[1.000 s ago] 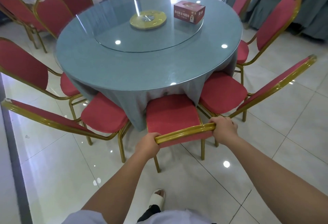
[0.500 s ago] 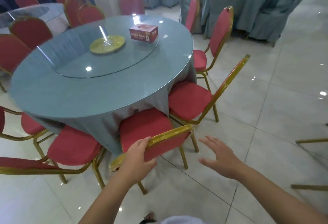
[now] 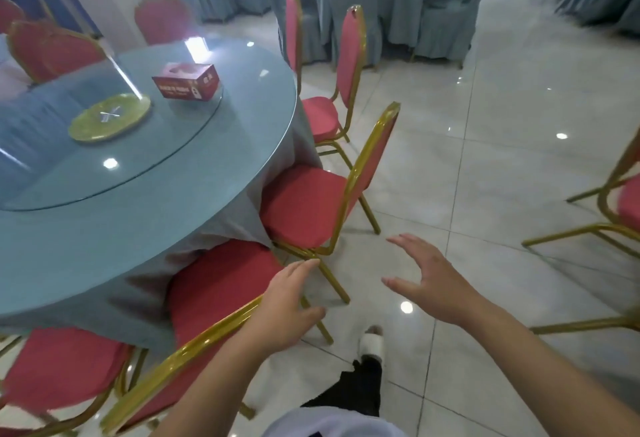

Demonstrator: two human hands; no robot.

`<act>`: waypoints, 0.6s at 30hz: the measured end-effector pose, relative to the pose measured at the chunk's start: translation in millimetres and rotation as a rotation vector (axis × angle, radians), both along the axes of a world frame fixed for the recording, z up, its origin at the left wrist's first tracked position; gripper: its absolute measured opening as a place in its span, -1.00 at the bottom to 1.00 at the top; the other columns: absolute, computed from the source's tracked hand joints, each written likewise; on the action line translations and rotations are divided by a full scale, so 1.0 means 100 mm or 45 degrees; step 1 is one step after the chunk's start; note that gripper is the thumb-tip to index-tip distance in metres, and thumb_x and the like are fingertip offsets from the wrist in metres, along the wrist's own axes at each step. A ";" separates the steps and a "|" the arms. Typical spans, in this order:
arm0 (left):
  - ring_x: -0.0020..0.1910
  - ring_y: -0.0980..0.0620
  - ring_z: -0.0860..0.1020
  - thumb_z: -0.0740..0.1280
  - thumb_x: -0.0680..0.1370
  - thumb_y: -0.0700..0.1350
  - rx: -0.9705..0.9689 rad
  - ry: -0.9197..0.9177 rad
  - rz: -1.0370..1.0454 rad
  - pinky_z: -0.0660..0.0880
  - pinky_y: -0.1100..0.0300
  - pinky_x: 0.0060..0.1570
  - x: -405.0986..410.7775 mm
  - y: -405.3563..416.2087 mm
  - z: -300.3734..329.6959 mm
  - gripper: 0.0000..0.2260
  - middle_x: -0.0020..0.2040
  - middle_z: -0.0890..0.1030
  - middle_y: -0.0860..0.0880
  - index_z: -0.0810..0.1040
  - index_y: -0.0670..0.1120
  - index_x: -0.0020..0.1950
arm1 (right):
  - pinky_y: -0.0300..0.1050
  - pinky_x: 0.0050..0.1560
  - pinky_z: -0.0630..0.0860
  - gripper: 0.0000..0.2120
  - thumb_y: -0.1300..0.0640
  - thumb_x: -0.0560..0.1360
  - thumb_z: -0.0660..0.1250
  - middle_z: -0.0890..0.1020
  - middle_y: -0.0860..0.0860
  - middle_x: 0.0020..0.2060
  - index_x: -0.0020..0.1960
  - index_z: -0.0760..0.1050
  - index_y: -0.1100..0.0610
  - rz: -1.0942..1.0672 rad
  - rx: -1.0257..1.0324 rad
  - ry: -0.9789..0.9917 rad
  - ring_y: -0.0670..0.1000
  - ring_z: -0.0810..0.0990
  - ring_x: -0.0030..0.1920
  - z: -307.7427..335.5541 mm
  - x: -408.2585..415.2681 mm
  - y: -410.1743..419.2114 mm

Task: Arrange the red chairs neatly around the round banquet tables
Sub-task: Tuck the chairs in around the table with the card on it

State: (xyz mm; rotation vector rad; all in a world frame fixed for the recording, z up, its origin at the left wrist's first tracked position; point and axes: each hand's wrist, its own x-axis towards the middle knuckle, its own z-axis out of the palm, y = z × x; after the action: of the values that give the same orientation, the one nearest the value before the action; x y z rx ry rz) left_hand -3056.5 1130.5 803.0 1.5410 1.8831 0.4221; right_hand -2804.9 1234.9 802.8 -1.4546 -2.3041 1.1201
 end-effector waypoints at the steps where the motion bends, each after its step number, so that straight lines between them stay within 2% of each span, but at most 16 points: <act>1: 0.51 0.12 0.18 0.41 0.51 0.02 -0.025 -0.025 0.031 0.25 0.03 0.48 0.03 0.19 -0.03 -0.31 0.53 0.21 0.16 0.15 0.17 0.57 | -0.04 0.52 0.07 -0.34 -0.17 0.50 0.38 0.19 -0.11 0.55 0.52 0.19 -0.17 -0.011 -0.007 0.006 -0.07 0.09 0.55 -0.01 0.01 0.15; 4: 0.48 0.06 0.26 0.45 0.49 0.05 -0.107 -0.189 0.144 0.34 -0.02 0.43 0.13 0.87 -0.18 -0.23 0.52 0.18 0.17 0.07 0.21 0.58 | -0.04 0.52 0.11 -0.33 -0.16 0.49 0.40 0.21 -0.14 0.53 0.52 0.22 -0.14 -0.022 -0.014 -0.005 -0.07 0.12 0.54 -0.03 0.02 0.70; 8: 0.53 0.03 0.17 0.51 0.45 0.07 -0.152 -0.278 0.267 0.26 0.00 0.47 0.22 1.83 -0.37 -0.09 0.57 0.13 0.08 -0.04 0.19 0.60 | -0.02 0.53 0.11 -0.33 -0.15 0.48 0.41 0.22 -0.11 0.53 0.51 0.24 -0.13 0.040 0.005 -0.085 -0.07 0.12 0.54 0.04 -0.09 1.58; 13: 0.43 0.01 0.31 0.48 0.46 0.06 -0.191 -0.332 0.365 0.37 -0.01 0.39 0.29 2.76 -0.61 -0.15 0.47 0.26 0.05 -0.01 0.23 0.57 | 0.08 0.53 0.12 -0.29 -0.13 0.48 0.40 0.14 -0.02 0.56 0.54 0.17 -0.13 0.182 0.124 -0.226 0.03 0.09 0.56 0.20 -0.34 2.58; 15: 0.32 0.01 0.41 0.42 0.51 -0.01 -0.173 -0.265 0.391 0.42 0.03 0.29 0.28 3.06 -0.67 -0.26 0.40 0.39 0.04 0.07 0.24 0.56 | 0.12 0.52 0.11 -0.28 -0.13 0.48 0.39 0.11 0.00 0.57 0.55 0.14 -0.13 0.215 0.172 -0.273 0.06 0.07 0.56 0.22 -0.44 2.89; 18: 0.11 0.02 0.53 0.30 0.56 -0.16 -0.192 -0.243 0.427 0.46 0.17 -0.01 0.28 3.38 -0.71 -0.37 0.28 0.52 0.02 0.16 0.25 0.54 | 0.15 0.51 0.05 -0.26 -0.15 0.48 0.37 0.06 0.01 0.58 0.56 0.09 -0.15 0.321 0.239 -0.392 0.09 -0.01 0.58 0.17 -0.54 3.28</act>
State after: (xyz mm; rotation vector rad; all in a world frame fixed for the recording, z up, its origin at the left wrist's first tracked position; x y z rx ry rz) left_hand -3028.8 1468.3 732.4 1.0500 1.9748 0.5409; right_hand -2858.9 1563.2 819.4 -1.3754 -2.7816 0.7476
